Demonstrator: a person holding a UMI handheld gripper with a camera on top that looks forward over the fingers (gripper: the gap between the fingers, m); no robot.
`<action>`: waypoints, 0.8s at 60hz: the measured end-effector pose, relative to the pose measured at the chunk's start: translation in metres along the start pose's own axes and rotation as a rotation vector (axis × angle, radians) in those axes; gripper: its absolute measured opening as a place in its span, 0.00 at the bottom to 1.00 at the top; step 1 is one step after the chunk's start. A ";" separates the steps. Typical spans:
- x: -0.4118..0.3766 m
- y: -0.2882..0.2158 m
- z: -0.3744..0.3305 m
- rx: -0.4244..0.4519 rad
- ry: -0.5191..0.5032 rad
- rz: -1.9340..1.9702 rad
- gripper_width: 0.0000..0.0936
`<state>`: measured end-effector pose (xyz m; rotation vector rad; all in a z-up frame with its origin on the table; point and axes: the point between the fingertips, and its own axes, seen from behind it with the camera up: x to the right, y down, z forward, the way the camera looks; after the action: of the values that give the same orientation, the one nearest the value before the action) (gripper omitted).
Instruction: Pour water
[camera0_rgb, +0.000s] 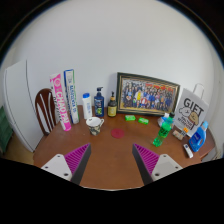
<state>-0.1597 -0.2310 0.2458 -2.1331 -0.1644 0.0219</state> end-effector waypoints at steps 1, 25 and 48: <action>0.001 0.001 0.000 -0.002 0.005 0.002 0.91; 0.105 0.019 0.048 0.003 0.149 0.048 0.91; 0.269 0.040 0.182 0.066 0.178 0.074 0.92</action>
<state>0.0970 -0.0653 0.1272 -2.0621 0.0197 -0.1180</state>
